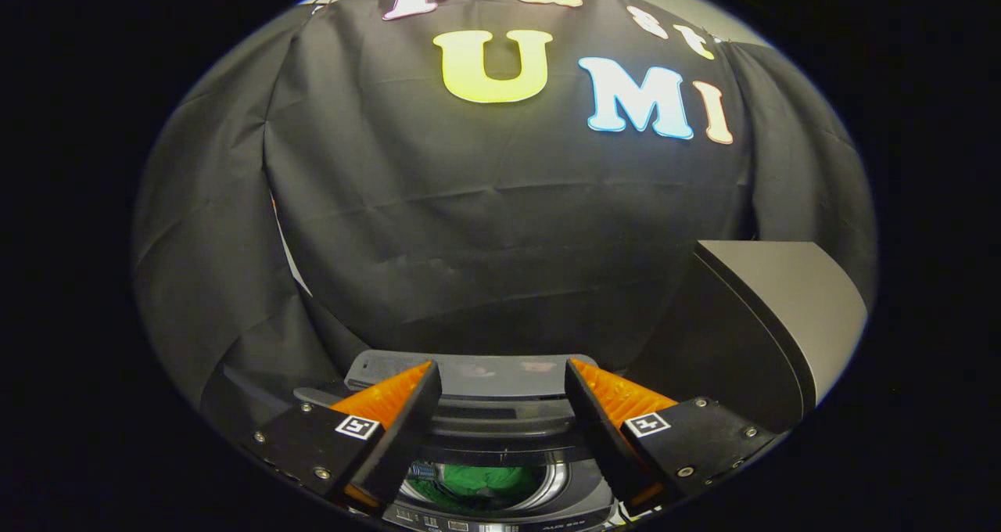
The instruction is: Put the clothes into the washing machine and then close the washing machine lid.
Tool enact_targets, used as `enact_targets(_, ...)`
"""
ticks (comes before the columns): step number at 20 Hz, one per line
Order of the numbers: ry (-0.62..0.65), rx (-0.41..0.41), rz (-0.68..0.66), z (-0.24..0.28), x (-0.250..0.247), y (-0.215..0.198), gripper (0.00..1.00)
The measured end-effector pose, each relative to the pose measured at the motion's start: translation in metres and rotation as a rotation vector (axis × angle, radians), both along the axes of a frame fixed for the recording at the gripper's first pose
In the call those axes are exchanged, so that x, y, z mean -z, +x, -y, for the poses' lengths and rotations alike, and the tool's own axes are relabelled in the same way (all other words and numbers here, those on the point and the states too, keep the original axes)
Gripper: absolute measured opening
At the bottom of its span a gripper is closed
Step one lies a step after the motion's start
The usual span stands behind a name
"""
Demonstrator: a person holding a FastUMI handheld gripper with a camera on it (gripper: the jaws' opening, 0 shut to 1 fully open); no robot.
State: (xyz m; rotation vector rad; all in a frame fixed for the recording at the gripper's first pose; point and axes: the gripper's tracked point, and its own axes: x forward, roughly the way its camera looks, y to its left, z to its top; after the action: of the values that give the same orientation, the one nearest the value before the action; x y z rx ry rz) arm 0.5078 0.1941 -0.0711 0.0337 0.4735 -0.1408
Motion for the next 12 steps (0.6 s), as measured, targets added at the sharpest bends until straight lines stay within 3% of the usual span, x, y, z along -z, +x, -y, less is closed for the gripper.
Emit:
enact_targets(7, 0.044, 0.034, 0.03, -0.005, -0.007, -0.017, 0.97)
enact_targets(12, 0.05, 0.021, -0.046, -0.016, 0.027, -0.039, 0.97)
